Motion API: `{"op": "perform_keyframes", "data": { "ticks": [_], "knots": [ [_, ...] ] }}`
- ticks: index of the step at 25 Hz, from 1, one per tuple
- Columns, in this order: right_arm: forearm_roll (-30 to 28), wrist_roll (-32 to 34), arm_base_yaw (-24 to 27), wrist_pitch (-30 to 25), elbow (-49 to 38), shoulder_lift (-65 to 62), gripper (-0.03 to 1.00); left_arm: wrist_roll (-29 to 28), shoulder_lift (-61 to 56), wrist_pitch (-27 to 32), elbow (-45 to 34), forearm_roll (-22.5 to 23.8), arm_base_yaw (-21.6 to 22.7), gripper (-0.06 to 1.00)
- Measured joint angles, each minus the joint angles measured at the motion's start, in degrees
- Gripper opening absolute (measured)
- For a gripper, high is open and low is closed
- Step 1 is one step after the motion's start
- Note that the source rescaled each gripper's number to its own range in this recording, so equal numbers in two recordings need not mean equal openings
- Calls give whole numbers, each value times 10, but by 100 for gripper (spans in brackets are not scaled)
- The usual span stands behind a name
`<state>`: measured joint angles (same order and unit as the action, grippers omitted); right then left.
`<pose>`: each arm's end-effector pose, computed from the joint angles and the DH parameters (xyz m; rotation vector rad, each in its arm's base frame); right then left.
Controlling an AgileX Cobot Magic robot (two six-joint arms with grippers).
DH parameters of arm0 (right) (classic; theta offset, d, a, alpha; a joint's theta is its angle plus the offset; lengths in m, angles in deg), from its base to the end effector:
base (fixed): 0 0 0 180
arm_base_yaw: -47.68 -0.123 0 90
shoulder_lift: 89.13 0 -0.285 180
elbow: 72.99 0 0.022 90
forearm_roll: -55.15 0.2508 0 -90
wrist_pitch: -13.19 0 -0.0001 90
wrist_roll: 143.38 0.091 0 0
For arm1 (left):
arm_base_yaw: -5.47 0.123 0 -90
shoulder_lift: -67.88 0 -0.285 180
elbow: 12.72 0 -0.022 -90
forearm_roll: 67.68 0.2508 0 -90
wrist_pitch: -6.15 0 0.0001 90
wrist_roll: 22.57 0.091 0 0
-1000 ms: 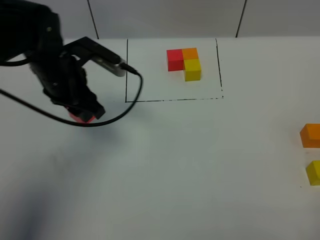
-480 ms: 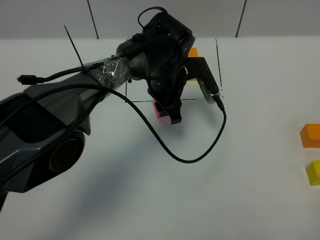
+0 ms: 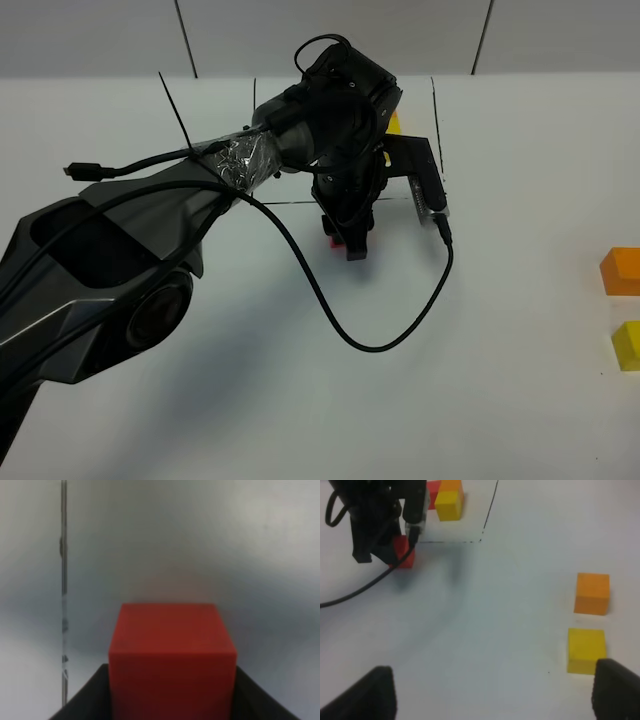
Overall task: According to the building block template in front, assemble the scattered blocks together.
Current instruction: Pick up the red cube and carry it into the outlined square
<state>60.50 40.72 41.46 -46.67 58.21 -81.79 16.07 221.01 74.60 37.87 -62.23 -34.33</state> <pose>-0.0059 0.0067 0.2777 -0.0412 2.0280 0.2252 0.4032 -0.3254 0.1293 1.9168 2.2825 0.1337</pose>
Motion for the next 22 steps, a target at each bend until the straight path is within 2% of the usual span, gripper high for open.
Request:
{"op": "perform_keyframes", "data": {
  "ticks": [4, 15, 22],
  "knots": [
    [0, 0, 0, 0, 0, 0, 71, 4, 0, 0, 0, -14, 0, 2],
    [0, 1, 0, 0, 0, 0, 71, 82, 1, 0, 3, -19, 0, 2],
    [0, 1, 0, 0, 0, 0, 72, 92, 1, 0, 3, -28, 4, 2]
  ]
}}
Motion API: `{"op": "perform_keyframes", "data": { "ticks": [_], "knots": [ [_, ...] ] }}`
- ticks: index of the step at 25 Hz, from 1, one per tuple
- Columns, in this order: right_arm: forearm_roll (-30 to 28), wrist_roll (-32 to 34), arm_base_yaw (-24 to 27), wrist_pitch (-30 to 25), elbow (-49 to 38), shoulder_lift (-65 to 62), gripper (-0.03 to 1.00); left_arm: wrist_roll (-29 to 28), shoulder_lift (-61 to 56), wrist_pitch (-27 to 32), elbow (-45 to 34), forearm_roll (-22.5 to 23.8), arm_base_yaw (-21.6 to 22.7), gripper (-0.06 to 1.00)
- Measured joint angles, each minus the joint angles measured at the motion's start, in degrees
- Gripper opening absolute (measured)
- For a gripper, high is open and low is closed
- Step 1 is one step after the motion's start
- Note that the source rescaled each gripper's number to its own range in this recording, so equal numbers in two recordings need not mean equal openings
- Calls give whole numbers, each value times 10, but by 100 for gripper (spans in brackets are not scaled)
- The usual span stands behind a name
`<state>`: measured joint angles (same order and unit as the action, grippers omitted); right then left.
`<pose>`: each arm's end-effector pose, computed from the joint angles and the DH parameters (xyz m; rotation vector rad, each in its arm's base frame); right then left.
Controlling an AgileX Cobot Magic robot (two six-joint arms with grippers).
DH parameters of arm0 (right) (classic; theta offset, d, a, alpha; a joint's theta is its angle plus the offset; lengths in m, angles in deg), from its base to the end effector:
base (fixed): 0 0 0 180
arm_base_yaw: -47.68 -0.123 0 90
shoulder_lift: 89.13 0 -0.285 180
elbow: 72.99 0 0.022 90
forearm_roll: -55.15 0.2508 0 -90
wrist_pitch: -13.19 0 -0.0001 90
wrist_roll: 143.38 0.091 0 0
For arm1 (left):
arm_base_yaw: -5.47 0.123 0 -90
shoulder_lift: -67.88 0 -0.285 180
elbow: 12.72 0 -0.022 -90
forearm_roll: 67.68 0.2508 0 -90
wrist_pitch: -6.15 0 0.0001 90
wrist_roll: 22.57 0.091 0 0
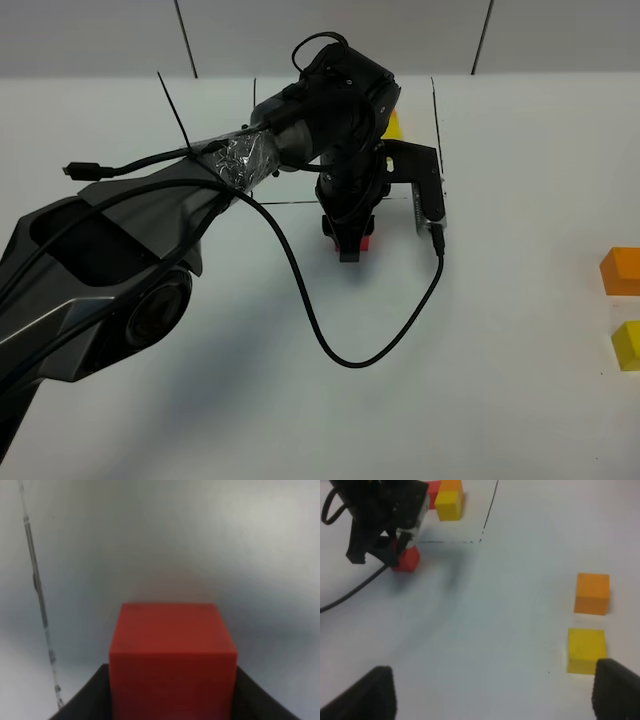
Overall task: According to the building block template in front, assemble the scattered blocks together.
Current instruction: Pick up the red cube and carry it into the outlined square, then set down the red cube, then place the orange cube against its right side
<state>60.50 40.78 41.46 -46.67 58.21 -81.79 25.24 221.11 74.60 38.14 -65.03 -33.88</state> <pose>-0.0059 0.0067 0.2777 -0.0401 2.0280 0.2259 0.4035 -0.3258 0.1294 2.0716 2.1476 0.0837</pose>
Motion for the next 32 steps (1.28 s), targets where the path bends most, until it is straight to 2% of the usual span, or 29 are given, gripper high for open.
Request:
{"op": "perform_keyframes", "data": {
  "ticks": [5, 7, 9, 12, 14, 15, 17, 20, 26, 28, 32],
  "knots": [
    [0, 0, 0, 0, 0, 0, 72, -1, 0, 0, 0, -1, 3, 2],
    [0, 0, 0, 0, 0, 0, 72, -1, 0, 0, 0, -1, 3, 9],
    [0, 0, 0, 0, 0, 0, 72, -1, 0, 0, 0, -1, 3, 27],
    [0, 0, 0, 0, 0, 0, 72, -1, 0, 0, 0, 0, 4, 63],
    [0, 0, 0, 0, 0, 0, 72, -1, 0, 0, 0, 1, 4, 81],
    [0, 0, 0, 0, 0, 0, 72, -1, 0, 0, 0, 2, 4, 88],
    [0, 0, 0, 0, 0, 0, 72, -1, -1, 0, 0, 3, 4, 95],
    [0, 0, 0, 0, 0, 0, 72, -27, -12, 0, 0, 3, 4, 98],
    [0, 0, 0, 0, 0, 0, 72, -165, -95, 1, -8, 24, 20, 98],
    [0, 0, 0, 0, 0, 0, 72, -192, -135, 1, -28, 23, 43, 98],
    [0, 0, 0, 0, 0, 0, 72, -224, -227, 1, -114, -3, 118, 98]
  ]
}}
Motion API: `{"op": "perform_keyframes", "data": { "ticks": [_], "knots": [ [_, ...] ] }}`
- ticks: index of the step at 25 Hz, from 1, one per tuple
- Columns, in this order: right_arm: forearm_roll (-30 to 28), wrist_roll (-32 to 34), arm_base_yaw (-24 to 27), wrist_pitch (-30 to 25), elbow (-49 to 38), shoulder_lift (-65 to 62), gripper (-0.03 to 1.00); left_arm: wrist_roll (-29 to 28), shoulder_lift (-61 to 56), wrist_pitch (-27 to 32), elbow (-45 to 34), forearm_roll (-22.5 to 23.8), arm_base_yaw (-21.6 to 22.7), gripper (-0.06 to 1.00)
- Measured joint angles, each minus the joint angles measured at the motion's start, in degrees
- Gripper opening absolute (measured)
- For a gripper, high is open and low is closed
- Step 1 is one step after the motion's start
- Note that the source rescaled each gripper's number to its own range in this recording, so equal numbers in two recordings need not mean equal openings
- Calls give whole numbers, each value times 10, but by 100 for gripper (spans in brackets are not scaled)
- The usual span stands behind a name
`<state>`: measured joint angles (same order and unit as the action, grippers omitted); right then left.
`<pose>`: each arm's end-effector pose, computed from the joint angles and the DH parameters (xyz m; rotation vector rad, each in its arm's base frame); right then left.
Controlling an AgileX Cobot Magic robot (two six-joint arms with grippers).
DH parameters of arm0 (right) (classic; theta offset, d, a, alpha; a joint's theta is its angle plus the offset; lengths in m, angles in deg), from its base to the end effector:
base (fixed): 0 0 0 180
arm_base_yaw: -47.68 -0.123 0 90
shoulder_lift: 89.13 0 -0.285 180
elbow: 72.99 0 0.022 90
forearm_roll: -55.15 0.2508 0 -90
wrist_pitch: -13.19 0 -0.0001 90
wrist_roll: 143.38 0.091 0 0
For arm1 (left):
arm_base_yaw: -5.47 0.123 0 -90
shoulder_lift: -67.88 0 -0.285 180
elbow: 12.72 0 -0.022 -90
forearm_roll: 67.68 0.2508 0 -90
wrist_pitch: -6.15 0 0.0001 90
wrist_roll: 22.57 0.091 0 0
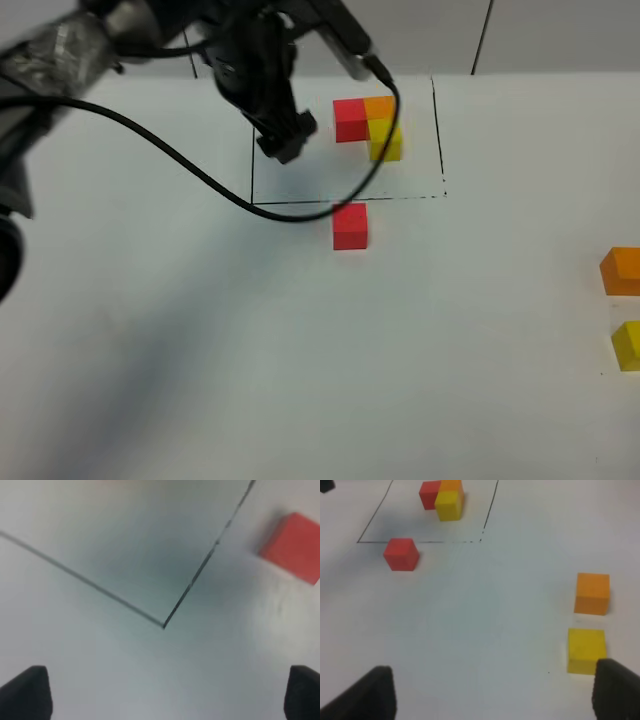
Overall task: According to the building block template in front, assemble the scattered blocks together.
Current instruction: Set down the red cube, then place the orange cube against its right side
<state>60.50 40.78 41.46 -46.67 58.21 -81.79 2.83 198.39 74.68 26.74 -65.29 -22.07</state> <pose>-0.0059 0.0067 0.2777 -0.0401 2.0280 0.2259 0.4166 -0.2132 0.2718 1.2513 2.4871 0.0485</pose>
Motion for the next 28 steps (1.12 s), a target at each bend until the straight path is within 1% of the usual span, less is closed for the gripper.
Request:
{"op": "perform_keyframes", "data": {
  "ticks": [3, 7, 9, 11, 14, 18, 20, 23, 28],
  "knots": [
    [0, 0, 0, 0, 0, 0, 72, -19, -70, 0, -93, -28, 66, 98],
    [0, 0, 0, 0, 0, 0, 72, -26, -184, -6, -238, -58, 154, 98],
    [0, 0, 0, 0, 0, 0, 72, -34, -260, -34, -304, -68, 188, 98],
    [0, 0, 0, 0, 0, 0, 72, -54, -338, -66, -372, -75, 209, 98],
    [0, 0, 0, 0, 0, 0, 72, -103, -466, -92, -461, -78, 220, 98],
    [0, 0, 0, 0, 0, 0, 72, -175, -622, -100, -562, -80, 220, 97],
    [0, 0, 0, 0, 0, 0, 72, -206, -693, -100, -602, -68, 220, 95],
    [0, 0, 0, 0, 0, 0, 72, -231, -807, -96, -665, -57, 220, 92],
    [0, 0, 0, 0, 0, 0, 72, -236, -974, -69, -762, -57, 220, 90]
  ]
}}
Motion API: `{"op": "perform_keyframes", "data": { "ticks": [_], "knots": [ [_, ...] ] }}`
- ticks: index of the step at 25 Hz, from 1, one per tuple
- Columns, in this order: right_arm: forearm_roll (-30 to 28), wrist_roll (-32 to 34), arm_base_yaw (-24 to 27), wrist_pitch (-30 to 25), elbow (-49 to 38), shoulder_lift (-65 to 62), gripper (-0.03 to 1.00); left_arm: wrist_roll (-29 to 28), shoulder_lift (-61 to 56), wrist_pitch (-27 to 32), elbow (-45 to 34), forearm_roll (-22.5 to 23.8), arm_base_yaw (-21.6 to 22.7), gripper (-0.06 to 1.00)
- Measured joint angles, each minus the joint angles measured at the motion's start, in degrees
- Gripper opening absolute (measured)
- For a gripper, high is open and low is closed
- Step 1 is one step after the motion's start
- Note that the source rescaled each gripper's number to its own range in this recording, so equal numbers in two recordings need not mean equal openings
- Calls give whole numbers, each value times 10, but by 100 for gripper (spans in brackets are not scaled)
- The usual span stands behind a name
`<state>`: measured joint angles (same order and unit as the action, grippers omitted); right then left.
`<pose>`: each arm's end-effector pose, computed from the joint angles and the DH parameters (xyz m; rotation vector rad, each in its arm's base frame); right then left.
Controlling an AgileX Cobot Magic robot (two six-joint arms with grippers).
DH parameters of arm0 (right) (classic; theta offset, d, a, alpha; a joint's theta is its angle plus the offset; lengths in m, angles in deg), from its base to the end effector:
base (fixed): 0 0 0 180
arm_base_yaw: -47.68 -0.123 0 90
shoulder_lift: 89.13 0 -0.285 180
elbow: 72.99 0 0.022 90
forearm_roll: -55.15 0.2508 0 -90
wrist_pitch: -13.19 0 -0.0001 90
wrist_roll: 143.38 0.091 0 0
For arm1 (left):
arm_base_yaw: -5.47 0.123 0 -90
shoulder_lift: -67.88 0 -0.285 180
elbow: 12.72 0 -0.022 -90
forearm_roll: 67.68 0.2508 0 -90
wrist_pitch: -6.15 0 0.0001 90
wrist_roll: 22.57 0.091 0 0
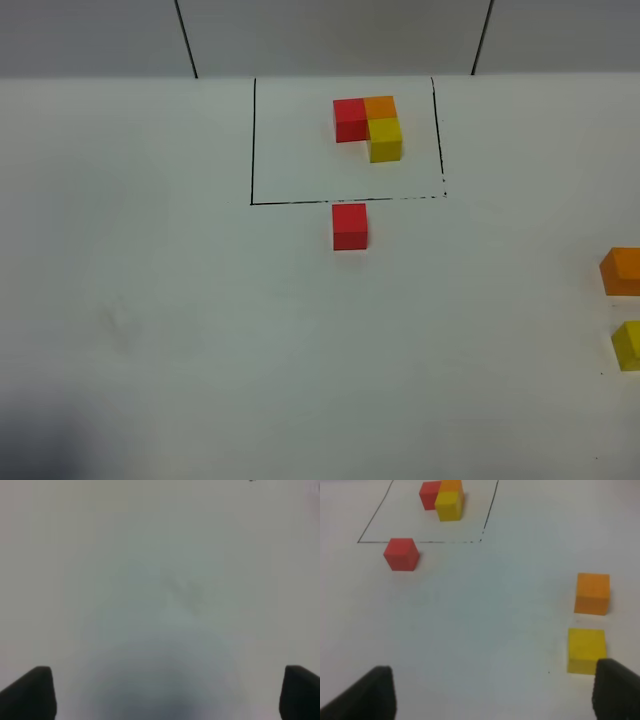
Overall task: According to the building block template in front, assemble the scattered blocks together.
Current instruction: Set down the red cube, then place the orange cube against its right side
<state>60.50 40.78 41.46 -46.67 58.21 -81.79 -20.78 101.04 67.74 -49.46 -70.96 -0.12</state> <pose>-0.0059 0.0067 0.2777 -0.0401 2.0280 0.2259 0.0567 -0.0102 0.3255 0.1425 2.2910 -0.1061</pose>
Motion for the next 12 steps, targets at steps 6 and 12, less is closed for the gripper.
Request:
{"op": "perform_keyframes", "data": {
  "ticks": [6, 12],
  "knots": [
    [0, 0, 0, 0, 0, 0, 72, -1, -176, -1, -83, -15, 0, 88],
    [0, 0, 0, 0, 0, 0, 72, 7, -254, -4, -114, -18, 0, 87]
  ]
}}
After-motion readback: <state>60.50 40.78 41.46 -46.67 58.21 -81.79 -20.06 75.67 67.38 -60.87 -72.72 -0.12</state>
